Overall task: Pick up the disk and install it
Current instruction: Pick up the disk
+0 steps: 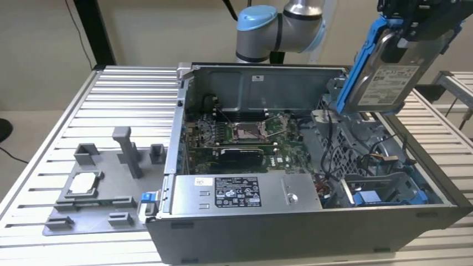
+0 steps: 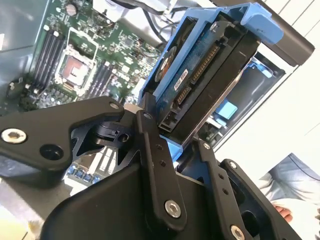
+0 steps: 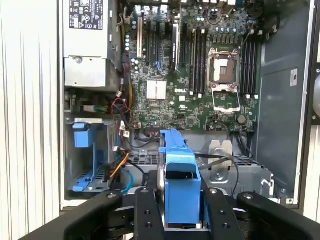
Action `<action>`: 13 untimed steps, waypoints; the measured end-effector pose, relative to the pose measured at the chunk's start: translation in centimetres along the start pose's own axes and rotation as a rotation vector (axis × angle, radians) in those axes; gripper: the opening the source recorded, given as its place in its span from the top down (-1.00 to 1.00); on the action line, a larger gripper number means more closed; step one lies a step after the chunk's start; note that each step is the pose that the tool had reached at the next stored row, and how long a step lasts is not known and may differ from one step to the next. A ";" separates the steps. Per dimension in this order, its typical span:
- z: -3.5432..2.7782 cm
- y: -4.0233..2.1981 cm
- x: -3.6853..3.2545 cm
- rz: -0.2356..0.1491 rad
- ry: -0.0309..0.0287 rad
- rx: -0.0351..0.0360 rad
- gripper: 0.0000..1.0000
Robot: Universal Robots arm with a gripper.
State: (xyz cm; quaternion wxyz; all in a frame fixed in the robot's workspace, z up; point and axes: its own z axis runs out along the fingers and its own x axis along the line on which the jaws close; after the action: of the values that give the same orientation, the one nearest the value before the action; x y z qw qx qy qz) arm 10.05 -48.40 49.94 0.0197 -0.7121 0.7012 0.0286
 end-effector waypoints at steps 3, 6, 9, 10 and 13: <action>-0.06 -0.05 0.92 0.000 -0.0001 0.0000 1.00; -0.13 -0.10 1.81 0.000 0.0000 0.0000 1.00; -0.19 -0.15 2.71 0.000 -0.0001 -0.0001 1.00; -0.22 -0.17 3.01 0.000 -0.0001 -0.0001 1.00; -0.28 -0.21 3.94 0.000 -0.0001 -0.0002 1.00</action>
State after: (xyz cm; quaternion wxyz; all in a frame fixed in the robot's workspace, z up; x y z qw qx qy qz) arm 10.32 -52.34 49.95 0.0197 -0.7121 0.7012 0.0287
